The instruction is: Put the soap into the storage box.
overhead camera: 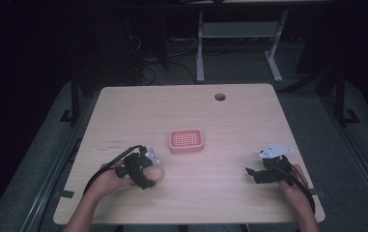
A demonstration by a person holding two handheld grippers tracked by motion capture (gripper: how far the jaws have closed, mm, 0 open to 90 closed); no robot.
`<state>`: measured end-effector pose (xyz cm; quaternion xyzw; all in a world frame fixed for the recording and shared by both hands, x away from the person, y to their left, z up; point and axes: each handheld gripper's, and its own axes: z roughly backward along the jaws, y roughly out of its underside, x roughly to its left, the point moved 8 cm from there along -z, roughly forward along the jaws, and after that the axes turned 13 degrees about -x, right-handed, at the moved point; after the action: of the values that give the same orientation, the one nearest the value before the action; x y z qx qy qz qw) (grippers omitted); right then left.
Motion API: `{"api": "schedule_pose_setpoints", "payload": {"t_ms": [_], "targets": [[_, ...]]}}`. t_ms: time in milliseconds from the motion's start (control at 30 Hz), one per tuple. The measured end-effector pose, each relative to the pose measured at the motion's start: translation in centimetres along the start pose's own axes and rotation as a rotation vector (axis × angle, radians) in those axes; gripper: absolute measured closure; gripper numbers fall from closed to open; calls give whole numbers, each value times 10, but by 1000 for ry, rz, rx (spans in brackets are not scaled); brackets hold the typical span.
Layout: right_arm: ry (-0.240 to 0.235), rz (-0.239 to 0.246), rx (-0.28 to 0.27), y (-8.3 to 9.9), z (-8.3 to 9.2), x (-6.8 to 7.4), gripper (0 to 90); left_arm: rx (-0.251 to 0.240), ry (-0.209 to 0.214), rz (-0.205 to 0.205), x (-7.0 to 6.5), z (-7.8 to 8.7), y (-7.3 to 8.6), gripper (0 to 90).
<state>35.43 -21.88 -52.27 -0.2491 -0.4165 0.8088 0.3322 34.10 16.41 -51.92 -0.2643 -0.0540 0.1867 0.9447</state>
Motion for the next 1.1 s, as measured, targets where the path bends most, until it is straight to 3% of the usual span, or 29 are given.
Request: {"api": "schedule_pose_setpoints", "payload": {"t_ms": [167, 400, 533, 600, 833, 1100], "targets": [[2, 4, -2, 0, 0, -1, 139, -9, 6, 9, 2, 1, -1, 287], [1, 1, -3, 0, 0, -1, 139, 14, 11, -9, 2, 0, -2, 305], [1, 11, -1, 0, 1, -2, 139, 10, 12, -7, 3, 1, -3, 311], [1, -10, -8, 0, 0, 0, 139, 4, 13, -4, 3, 1, -3, 312], [2, -16, -11, -1, 1, 0, 139, -19, 8, 7, 7, 6, -9, 313], [3, -21, -20, -1, 2, -2, 138, 5, 25, -13, 7, 6, -17, 313]]}}
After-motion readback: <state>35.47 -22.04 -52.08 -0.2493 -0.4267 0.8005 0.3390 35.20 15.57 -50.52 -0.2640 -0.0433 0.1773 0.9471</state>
